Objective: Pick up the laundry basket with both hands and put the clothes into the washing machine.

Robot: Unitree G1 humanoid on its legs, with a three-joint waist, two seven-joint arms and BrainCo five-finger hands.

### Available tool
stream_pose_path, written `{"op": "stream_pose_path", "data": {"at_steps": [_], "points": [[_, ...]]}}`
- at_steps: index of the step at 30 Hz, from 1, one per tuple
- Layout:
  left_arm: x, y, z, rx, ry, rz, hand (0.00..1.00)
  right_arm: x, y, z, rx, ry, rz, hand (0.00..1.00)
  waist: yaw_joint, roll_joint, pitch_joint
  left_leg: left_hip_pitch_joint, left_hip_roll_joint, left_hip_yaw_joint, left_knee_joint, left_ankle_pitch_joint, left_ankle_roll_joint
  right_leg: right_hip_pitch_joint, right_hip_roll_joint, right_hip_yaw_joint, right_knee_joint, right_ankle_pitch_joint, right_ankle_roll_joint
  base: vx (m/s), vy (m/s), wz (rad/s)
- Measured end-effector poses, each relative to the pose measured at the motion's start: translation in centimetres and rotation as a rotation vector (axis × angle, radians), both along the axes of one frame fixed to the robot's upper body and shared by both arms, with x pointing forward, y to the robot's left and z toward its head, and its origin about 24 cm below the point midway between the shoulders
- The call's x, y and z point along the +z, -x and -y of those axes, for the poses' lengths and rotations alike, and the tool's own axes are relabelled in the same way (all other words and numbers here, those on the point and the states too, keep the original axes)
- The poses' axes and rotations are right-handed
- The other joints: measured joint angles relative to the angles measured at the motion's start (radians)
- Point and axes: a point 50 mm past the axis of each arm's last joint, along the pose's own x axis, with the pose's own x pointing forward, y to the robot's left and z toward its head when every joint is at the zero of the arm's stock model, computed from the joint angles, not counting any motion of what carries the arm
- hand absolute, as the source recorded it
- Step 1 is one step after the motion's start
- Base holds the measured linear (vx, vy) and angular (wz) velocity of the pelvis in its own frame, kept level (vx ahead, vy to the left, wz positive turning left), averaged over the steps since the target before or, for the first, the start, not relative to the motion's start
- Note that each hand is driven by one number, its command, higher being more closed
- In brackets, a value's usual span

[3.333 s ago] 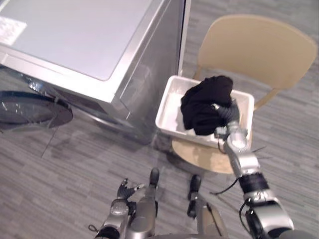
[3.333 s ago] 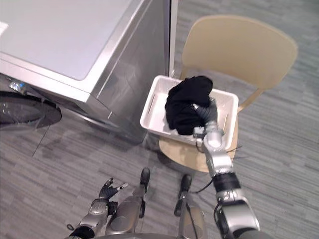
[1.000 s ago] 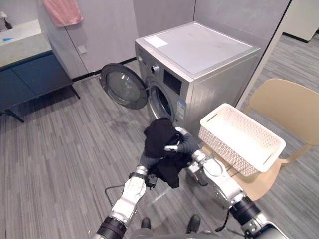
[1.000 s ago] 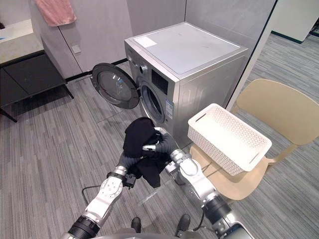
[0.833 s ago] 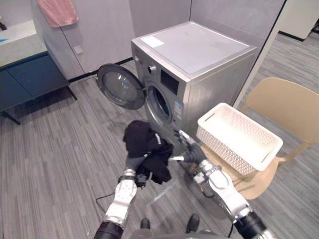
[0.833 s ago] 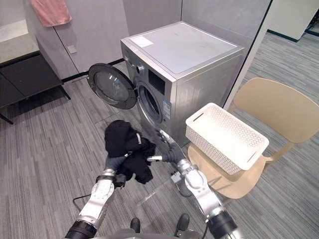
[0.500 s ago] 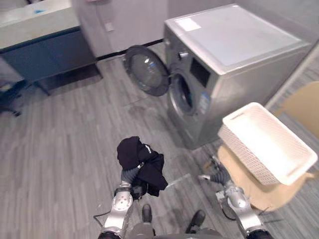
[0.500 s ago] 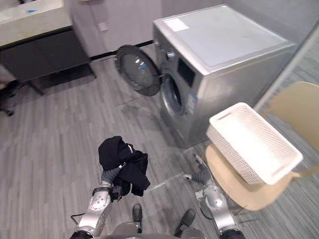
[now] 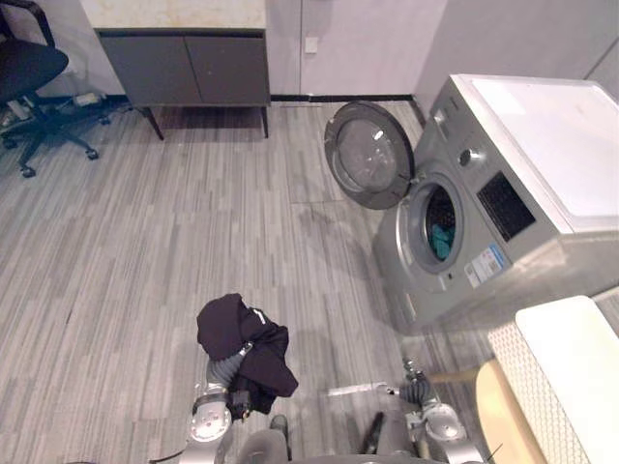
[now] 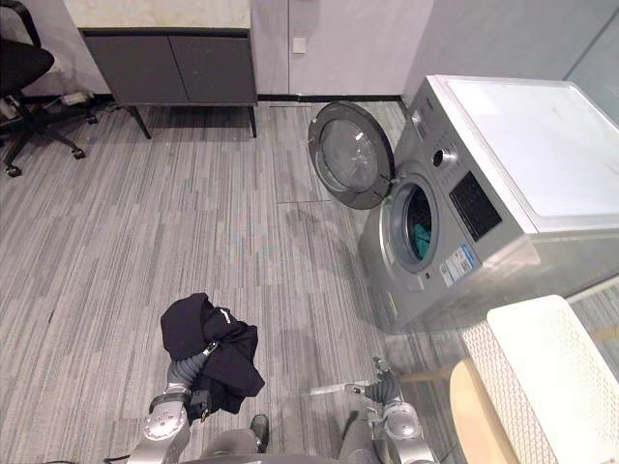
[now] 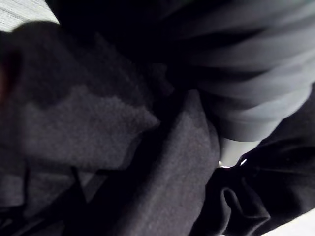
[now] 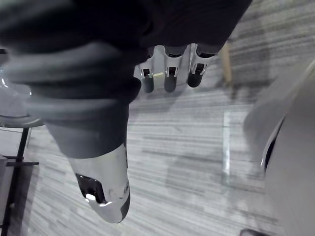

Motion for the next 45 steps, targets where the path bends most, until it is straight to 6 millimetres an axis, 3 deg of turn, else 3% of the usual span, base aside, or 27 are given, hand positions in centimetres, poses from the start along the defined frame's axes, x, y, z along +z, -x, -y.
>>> {"op": "stream_pose_path", "data": {"at_steps": [2,4,5,7,9,10,11,13,16,17,19,20,21,22,23,24,26,28,30,32,33,35,36,39,41,43,45], "points": [[0.5,-0.8,-0.1,0.003,-0.001,0.027,1.0,0.0,0.1,0.2,-0.011,0.008,-0.005,0.0,-0.02,-0.003,0.016,0.025,-0.009,-0.04,0.013,-0.038,-0.02,-0.01,0.035,0.007,-0.187,0.066,-0.016,0.41,-0.184,0.79],[0.4,-0.7,0.0,0.004,0.002,0.024,1.0,-0.1,0.3,0.7,-0.022,0.021,-0.014,0.0,-0.046,0.004,0.014,0.05,0.001,-0.094,0.06,-0.102,-0.055,-0.005,0.051,0.026,-0.136,0.16,-0.084,0.44,-0.265,0.81],[0.3,-0.6,0.3,0.005,0.013,0.019,1.0,0.0,0.3,1.0,-0.024,0.027,-0.013,0.0,-0.043,0.025,0.014,0.07,0.018,-0.092,0.069,-0.108,-0.07,-0.001,0.062,0.013,-0.109,0.131,-0.086,0.52,-0.267,0.45],[0.2,-0.5,0.9,0.015,0.041,0.018,1.0,0.4,-0.4,1.0,-0.036,0.022,0.01,0.0,-0.036,0.064,0.028,-0.032,0.08,-0.024,0.357,-0.066,-0.146,0.075,0.113,-0.021,-0.126,0.079,-0.118,0.58,-0.285,0.1],[0.0,-0.2,1.1,0.021,0.057,0.012,1.0,0.7,-0.7,0.7,-0.028,0.018,0.03,0.0,-0.011,0.079,0.038,-0.102,0.167,0.055,0.61,-0.009,-0.14,0.183,0.19,-0.013,-0.197,0.064,-0.146,0.53,-0.246,-0.47],[0.2,-0.3,1.3,0.006,0.063,0.022,1.0,1.0,-1.2,0.0,-0.027,-0.001,0.057,0.0,0.014,0.071,0.042,-0.138,0.222,0.127,0.765,-0.03,-0.113,0.26,0.229,0.018,-0.241,0.052,-0.163,0.49,-0.184,-0.76],[0.5,-0.5,1.4,-0.006,0.065,0.037,1.0,1.4,-1.6,-0.2,-0.028,-0.006,0.083,0.0,0.017,0.049,0.047,-0.172,0.232,0.17,0.81,-0.046,-0.089,0.308,0.237,0.04,-0.275,0.048,-0.17,0.48,-0.173,-0.67],[1.1,-1.2,1.9,-0.04,0.073,0.066,1.0,1.7,-2.1,-0.3,-0.037,-0.015,0.107,0.0,0.017,0.015,0.056,-0.248,0.214,0.194,0.733,-0.06,-0.066,0.389,0.238,0.081,-0.343,0.049,-0.17,0.51,-0.133,-0.52],[1.2,-1.6,2.3,-0.059,0.075,0.075,1.0,1.4,-2.0,0.1,-0.056,-0.012,0.089,0.0,0.02,0.01,0.063,-0.282,0.158,0.139,0.547,-0.06,-0.067,0.429,0.233,0.128,-0.369,0.049,-0.17,0.35,0.029,-0.57],[1.2,-1.7,2.5,-0.066,0.074,0.073,1.0,1.1,-1.8,0.2,-0.074,-0.015,0.069,0.0,0.022,0.004,0.072,-0.278,0.105,0.063,0.388,-0.051,-0.081,0.455,0.22,0.162,-0.373,0.048,-0.168,0.35,0.164,-0.85],[1.2,-1.8,2.6,-0.071,0.073,0.072,1.0,0.7,-1.4,0.6,-0.101,-0.011,0.047,0.0,0.035,0.006,0.075,-0.272,0.064,-0.03,0.188,-0.005,-0.126,0.477,0.209,0.212,-0.375,0.033,-0.143,0.38,0.272,-1.0],[1.0,-1.7,2.6,-0.069,0.075,0.064,1.0,0.5,-0.8,1.1,-0.116,0.006,0.031,0.0,0.038,0.028,0.071,-0.255,0.06,-0.089,0.064,0.093,-0.131,0.501,0.216,0.258,-0.375,-0.002,-0.086,0.35,0.338,-1.26],[0.4,-1.2,3.0,-0.065,0.087,0.036,1.0,0.5,-0.5,1.9,-0.117,0.03,0.023,0.0,0.042,0.078,0.054,-0.252,0.098,-0.121,0.038,0.189,-0.136,0.509,0.246,0.299,-0.372,-0.042,-0.044,0.35,0.388,-1.34],[0.0,-1.0,3.1,-0.067,0.089,0.014,1.0,0.4,-0.5,1.6,-0.117,0.021,0.016,0.0,0.047,0.072,0.062,-0.259,0.095,-0.111,0.088,0.216,-0.124,0.516,0.241,0.319,-0.359,-0.075,-0.03,0.26,0.385,-1.09],[-0.4,-1.3,2.4,-0.079,0.058,-0.021,1.0,0.1,-0.3,0.7,-0.117,-0.002,0.006,0.0,0.033,0.028,0.06,-0.253,0.063,-0.061,0.108,0.175,-0.107,0.489,0.188,0.345,-0.307,-0.09,-0.011,0.24,0.356,-0.83],[-0.5,-1.2,2.1,-0.084,0.04,-0.03,1.0,0.0,0.1,0.3,-0.121,-0.014,0.001,0.0,0.033,0.005,0.051,-0.246,0.046,-0.012,0.111,0.149,-0.087,0.453,0.152,0.364,-0.255,-0.1,0.003,0.22,0.299,-0.76],[-0.7,-0.9,1.9,-0.087,0.028,-0.041,1.0,-0.1,0.1,0.0,-0.118,-0.022,-0.003,0.0,0.035,-0.003,0.051,-0.205,0.037,0.081,0.114,0.108,-0.056,0.387,0.108,0.396,-0.143,-0.094,0.012,0.19,0.283,-1.17],[-1.0,-0.3,1.6,-0.083,0.02,-0.06,1.0,0.0,-0.3,-0.2,-0.104,-0.024,0.004,0.0,0.034,-0.003,0.052,-0.155,0.039,0.171,0.101,0.077,-0.04,0.319,0.067,0.357,-0.031,-0.073,0.04,0.14,0.241,-1.5],[-0.8,-0.4,0.8,-0.086,-0.012,-0.058,1.0,0.2,-1.0,-0.9,-0.06,-0.024,0.014,0.0,0.023,-0.003,0.051,-0.097,0.064,0.287,0.076,0.047,-0.025,0.249,-0.003,0.144,0.056,-0.023,0.01,0.11,0.165,-1.51],[-0.5,-0.6,0.2,-0.083,-0.029,-0.046,1.0,0.2,-1.6,-1.4,-0.029,-0.02,0.008,0.0,0.009,-0.003,0.051,-0.052,0.092,0.361,0.039,0.036,-0.028,0.237,-0.036,-0.069,0.047,-0.035,-0.025,0.12,0.075,-1.35],[-0.2,-0.8,0.0,-0.083,-0.037,-0.033,1.0,0.2,-1.7,-1.4,-0.019,-0.012,0.007,0.0,0.006,-0.001,0.051,-0.036,0.104,0.39,0.027,0.032,-0.03,0.235,-0.031,-0.176,0.014,-0.05,-0.029,0.14,0.031,-1.24],[0.0,-1.0,-0.5,-0.065,-0.042,-0.025,1.0,0.2,-1.6,-1.2,-0.015,-0.001,0.004,0.0,0.003,-0.009,0.049,-0.026,0.112,0.433,0.049,0.022,-0.037,0.231,-0.004,-0.252,-0.068,-0.038,-0.047,0.18,-0.038,-0.83],[0.0,-1.1,-0.7,-0.051,-0.039,-0.024,1.0,0.1,-1.4,-0.7,-0.011,0.019,-0.005,0.0,0.005,-0.011,0.046,-0.028,0.128,0.458,0.118,-0.013,-0.038,0.237,0.023,-0.244,-0.109,-0.049,-0.062,0.22,-0.09,-0.93],[-0.1,-1.0,-0.4,-0.05,-0.032,-0.029,1.0,-0.1,-1.0,-0.2,-0.012,0.032,-0.023,0.0,0.004,0.012,0.053,-0.061,0.192,0.438,0.295,-0.029,-0.042,0.291,0.083,-0.193,-0.176,-0.038,-0.062,0.23,-0.147,-0.79],[-0.4,-0.6,-0.1,-0.049,-0.02,-0.041,1.0,-0.5,0.1,0.4,-0.021,0.05,-0.057,0.0,0.011,0.04,0.063,-0.109,0.282,0.364,0.572,-0.01,-0.032,0.392,0.153,-0.145,-0.256,-0.029,-0.072,0.25,-0.055,-0.82],[-0.7,-0.2,0.3,-0.058,-0.005,-0.054,1.0,-0.4,-0.3,0.8,-0.04,0.067,-0.047,0.0,0.018,0.034,0.069,-0.17,0.254,0.265,0.64,-0.075,-0.051,0.415,0.148,-0.086,-0.272,-0.03,-0.072,0.18,0.047,-0.87],[-0.6,-0.5,0.8,-0.076,0.011,-0.049,1.0,0.0,-0.8,1.6,-0.071,0.079,-0.031,0.0,0.012,0.029,0.084,-0.209,0.186,0.177,0.518,-0.091,-0.065,0.413,0.133,-0.033,-0.273,-0.028,-0.069,0.2,0.146,-0.77]]}}
